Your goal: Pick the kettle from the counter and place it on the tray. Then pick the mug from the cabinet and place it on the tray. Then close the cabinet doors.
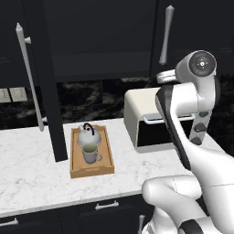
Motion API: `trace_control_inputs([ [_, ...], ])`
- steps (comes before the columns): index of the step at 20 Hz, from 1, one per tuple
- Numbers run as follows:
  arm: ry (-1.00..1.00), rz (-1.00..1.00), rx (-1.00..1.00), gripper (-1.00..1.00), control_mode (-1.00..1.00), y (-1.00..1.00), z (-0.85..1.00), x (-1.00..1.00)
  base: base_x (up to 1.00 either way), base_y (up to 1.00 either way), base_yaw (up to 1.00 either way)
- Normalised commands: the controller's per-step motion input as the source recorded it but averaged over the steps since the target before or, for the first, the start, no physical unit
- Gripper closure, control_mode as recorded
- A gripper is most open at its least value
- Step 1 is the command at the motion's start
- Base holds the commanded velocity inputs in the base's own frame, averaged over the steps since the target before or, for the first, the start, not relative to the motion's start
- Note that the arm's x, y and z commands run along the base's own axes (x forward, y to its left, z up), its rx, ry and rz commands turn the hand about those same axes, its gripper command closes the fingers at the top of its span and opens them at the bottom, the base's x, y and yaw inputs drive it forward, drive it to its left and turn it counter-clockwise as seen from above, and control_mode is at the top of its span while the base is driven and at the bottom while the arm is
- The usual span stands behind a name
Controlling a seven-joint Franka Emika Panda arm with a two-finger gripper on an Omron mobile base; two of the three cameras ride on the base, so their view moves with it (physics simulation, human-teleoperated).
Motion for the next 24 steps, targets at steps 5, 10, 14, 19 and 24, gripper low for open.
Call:
trace_control_inputs([
  [5,0.0,0.16,0.06,-1.0,-1.0,0.38,0.0,-0.34,0.0,0.0,0.0],
  [10,0.0,0.26,0.05,-1.0,-1.0,0.33,0.0,-0.42,0.0,0.0,0.0],
  [14,0.0,0.22,0.02,-1.0,-1.0,0.26,0.0,-0.41,0.0,0.0,0.0],
  [19,-0.03,0.09,0.04,-1.0,-1.0,0.15,0.01,-0.51,0.0,0.0,0.0],
  [24,-0.03,0.0,0.17,-1.0,-1.0,0.22,0.03,-0.55,0.0,0.0,0.0],
])
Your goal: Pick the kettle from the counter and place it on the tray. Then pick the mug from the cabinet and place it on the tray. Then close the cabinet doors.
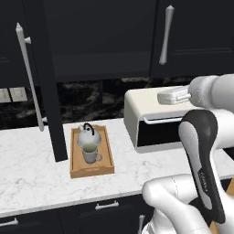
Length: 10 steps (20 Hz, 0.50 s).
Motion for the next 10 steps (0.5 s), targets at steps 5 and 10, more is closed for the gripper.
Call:
trace_control_inputs([
  [5,-0.07,-0.01,0.28,-1.0,-1.0,0.24,0.0,-0.61,0.0,0.0,0.0],
  [10,-0.28,0.23,-0.03,-1.0,-1.0,0.26,0.0,-0.39,0.0,0.0,0.0],
])
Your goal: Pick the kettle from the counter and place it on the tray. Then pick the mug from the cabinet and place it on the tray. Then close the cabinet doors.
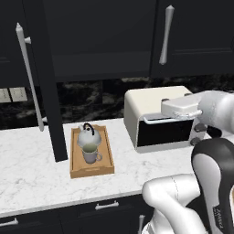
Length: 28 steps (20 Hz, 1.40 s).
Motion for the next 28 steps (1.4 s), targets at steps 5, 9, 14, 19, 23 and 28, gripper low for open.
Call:
trace_control_inputs([
  [5,-0.24,0.35,-0.23,-1.0,-1.0,0.22,0.0,-0.32,0.0,0.0,0.0],
  [9,-0.09,0.45,-0.3,-1.0,-1.0,0.22,0.0,-0.3,0.0,0.0,0.0],
  [14,0.0,0.3,-0.09,-1.0,-1.0,0.24,0.06,-0.11,0.0,0.0,0.0],
  [19,0.0,0.21,-0.03,-1.0,-1.0,0.33,0.07,-0.09,0.0,0.0,0.0],
  [23,-0.09,0.15,-0.29,-1.0,-1.0,0.34,0.0,-0.24,0.0,0.0,0.0],
  [28,-0.34,0.03,-0.34,-1.0,-1.0,0.15,-0.03,-0.28,0.0,0.0,0.0],
])
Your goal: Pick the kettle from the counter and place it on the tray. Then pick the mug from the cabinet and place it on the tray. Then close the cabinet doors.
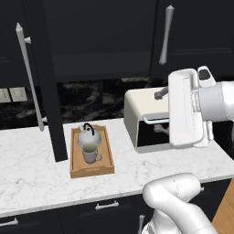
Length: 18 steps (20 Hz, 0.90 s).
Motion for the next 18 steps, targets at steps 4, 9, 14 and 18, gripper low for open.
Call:
trace_control_inputs([
  [4,-0.3,0.0,-0.28,-1.0,-1.0,0.03,0.0,-0.25,0.0,0.0,0.0],
  [9,-0.25,0.0,-0.27,-1.0,-1.0,0.16,0.0,-0.16,0.0,0.0,0.0],
  [14,-0.23,0.0,-0.19,-1.0,-1.0,0.33,0.0,-0.04,0.0,0.0,0.0],
  [18,-0.18,0.0,-0.02,-1.0,-1.0,0.25,0.02,-0.16,0.0,0.0,0.0],
])
